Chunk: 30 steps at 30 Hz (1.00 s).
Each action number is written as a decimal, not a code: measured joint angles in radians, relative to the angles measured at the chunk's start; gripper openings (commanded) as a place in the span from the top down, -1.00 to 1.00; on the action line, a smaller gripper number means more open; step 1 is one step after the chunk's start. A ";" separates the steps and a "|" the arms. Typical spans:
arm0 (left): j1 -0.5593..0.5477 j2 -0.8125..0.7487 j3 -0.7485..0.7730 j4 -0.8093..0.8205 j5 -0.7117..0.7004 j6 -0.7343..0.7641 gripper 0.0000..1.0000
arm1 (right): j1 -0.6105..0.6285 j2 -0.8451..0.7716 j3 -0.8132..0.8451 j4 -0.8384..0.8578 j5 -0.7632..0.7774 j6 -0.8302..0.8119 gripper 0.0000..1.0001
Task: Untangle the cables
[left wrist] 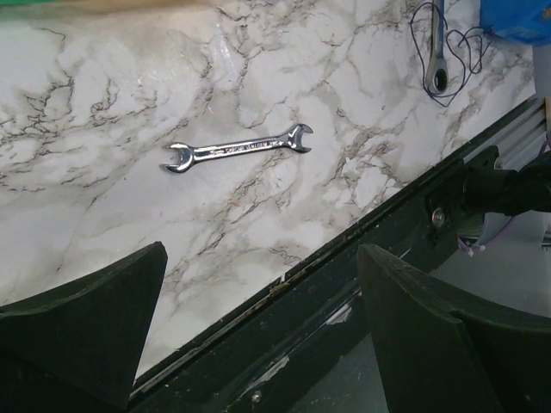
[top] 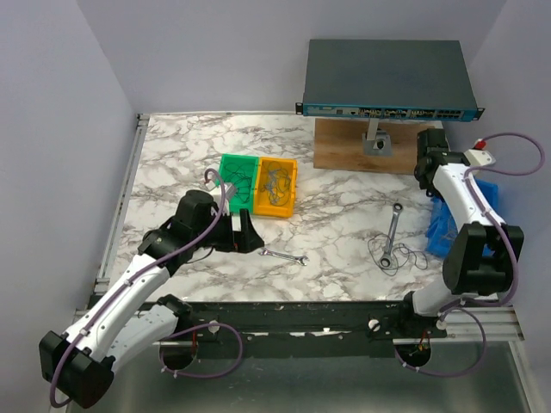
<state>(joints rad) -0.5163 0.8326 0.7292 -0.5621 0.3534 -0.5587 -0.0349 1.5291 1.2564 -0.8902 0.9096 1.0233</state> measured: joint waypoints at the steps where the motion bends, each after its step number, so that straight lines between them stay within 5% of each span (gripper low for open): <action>1: 0.000 0.006 0.000 -0.004 0.004 0.003 -0.90 | -0.025 0.020 0.002 0.016 -0.004 -0.014 0.98; 2: 0.000 0.010 0.001 -0.008 0.007 0.007 -0.91 | -0.054 0.038 0.002 0.031 -0.014 -0.030 0.86; 3: 0.000 0.011 0.002 -0.013 0.010 0.011 -0.92 | -0.084 0.053 0.002 0.047 -0.024 -0.044 0.28; 4: 0.000 0.011 0.004 -0.014 0.018 0.016 -0.92 | -0.116 0.065 0.002 0.068 -0.037 -0.060 -0.60; 5: 0.000 0.011 0.007 -0.015 0.020 0.017 -0.93 | -0.144 0.074 0.002 0.090 -0.049 -0.068 -0.94; 11: 0.000 0.012 0.051 -0.024 0.027 0.043 -0.95 | -0.200 0.059 -0.010 0.133 -0.114 -0.127 -1.00; 18: 0.000 0.032 0.117 -0.044 0.026 0.077 -0.94 | -0.187 -0.134 -0.080 0.123 -0.324 -0.209 -0.99; 30: -0.002 -0.006 0.077 -0.025 0.053 0.065 -0.94 | -0.007 -0.459 -0.362 -0.010 -0.547 -0.191 -1.00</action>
<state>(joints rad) -0.5179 0.8261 0.8059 -0.5869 0.4065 -0.4938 -0.0418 1.0706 0.8944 -0.8997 0.3630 0.8326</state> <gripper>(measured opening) 0.970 0.998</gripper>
